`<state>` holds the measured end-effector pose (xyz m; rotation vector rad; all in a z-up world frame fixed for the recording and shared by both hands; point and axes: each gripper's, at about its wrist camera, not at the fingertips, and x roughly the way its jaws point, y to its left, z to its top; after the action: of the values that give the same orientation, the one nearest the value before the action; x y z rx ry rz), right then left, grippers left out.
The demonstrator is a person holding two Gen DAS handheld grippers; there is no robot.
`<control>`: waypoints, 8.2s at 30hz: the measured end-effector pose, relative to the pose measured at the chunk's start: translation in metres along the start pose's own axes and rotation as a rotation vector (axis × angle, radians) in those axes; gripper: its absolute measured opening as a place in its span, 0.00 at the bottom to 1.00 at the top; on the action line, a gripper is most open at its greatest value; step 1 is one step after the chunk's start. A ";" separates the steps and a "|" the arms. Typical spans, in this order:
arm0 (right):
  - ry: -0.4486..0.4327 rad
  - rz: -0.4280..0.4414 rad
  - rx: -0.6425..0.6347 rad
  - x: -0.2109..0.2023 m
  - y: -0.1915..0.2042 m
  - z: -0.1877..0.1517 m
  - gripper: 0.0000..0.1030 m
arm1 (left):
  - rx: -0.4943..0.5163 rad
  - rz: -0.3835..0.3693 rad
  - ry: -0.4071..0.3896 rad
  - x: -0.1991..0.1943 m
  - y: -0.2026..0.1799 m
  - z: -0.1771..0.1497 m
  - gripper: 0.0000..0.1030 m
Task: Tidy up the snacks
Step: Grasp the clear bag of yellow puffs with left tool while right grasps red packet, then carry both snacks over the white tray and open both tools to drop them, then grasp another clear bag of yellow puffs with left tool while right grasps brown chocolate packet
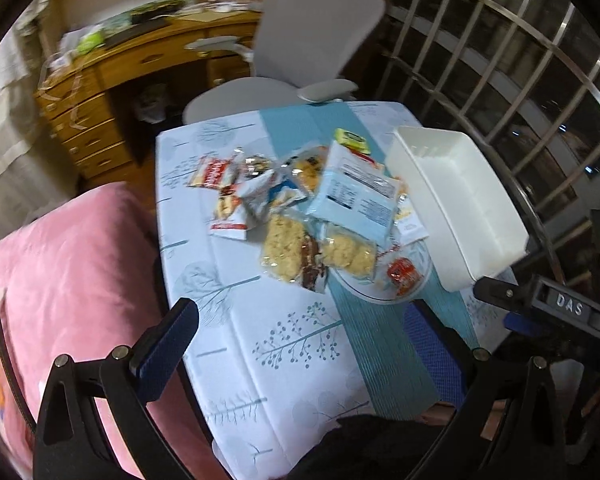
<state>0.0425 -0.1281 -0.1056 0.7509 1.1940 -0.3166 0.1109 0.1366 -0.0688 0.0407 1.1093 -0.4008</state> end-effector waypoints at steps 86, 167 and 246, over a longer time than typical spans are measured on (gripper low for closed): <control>0.353 -0.100 0.542 0.168 -0.051 0.060 0.51 | 0.075 -0.005 0.413 0.231 -0.060 0.025 0.49; 0.118 0.002 -0.077 -0.023 -0.188 0.235 0.69 | -0.273 -0.218 -0.100 0.124 -0.285 0.069 0.83; -0.033 0.089 -1.065 0.165 0.093 -0.012 0.70 | -0.207 0.017 0.412 0.248 0.050 0.045 0.83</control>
<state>0.1486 -0.0264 -0.2256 -0.1359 1.0956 0.3789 0.2613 0.1000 -0.2742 -0.0531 1.5513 -0.2654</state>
